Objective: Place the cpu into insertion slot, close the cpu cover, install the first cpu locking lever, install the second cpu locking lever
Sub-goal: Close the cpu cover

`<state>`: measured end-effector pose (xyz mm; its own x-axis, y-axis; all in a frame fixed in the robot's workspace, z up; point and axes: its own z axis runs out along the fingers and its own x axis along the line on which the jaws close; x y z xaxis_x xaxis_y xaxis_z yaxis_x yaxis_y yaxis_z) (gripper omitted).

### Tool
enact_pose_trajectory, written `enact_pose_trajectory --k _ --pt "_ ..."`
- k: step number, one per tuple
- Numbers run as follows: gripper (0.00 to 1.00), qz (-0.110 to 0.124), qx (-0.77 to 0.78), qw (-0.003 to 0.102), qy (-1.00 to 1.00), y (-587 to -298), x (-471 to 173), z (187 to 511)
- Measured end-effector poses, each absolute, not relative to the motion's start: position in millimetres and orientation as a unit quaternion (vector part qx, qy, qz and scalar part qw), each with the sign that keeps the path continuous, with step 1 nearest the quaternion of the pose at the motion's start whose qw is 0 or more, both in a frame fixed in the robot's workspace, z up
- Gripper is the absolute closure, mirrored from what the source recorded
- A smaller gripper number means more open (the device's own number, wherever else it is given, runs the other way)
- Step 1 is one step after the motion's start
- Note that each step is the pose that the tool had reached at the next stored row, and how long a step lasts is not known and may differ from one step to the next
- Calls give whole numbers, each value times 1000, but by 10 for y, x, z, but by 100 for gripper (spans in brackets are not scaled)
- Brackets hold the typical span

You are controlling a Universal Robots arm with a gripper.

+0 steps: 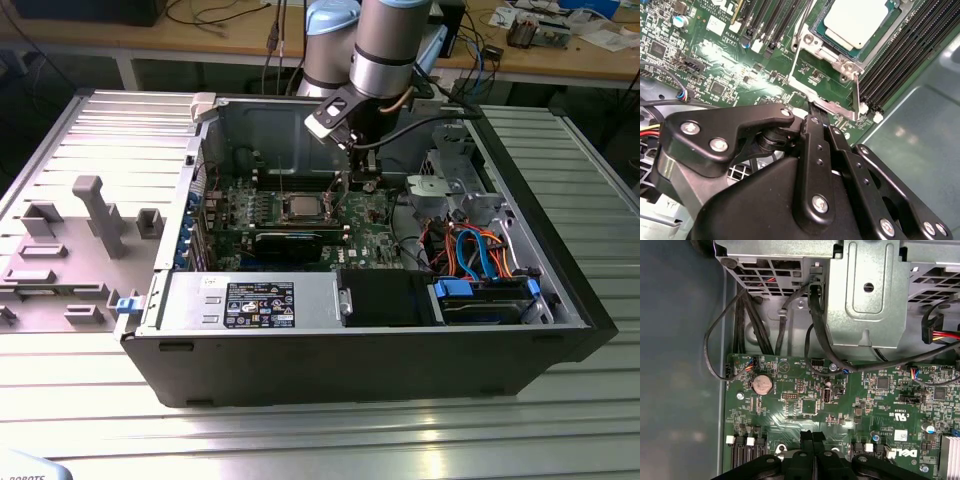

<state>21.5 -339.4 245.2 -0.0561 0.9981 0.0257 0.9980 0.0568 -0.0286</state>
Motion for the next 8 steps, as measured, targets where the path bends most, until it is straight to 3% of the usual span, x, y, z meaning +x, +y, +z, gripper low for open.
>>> enact_pose_trajectory --k 8 --pt "89 2 -687 19 -727 -3394 173 2452"
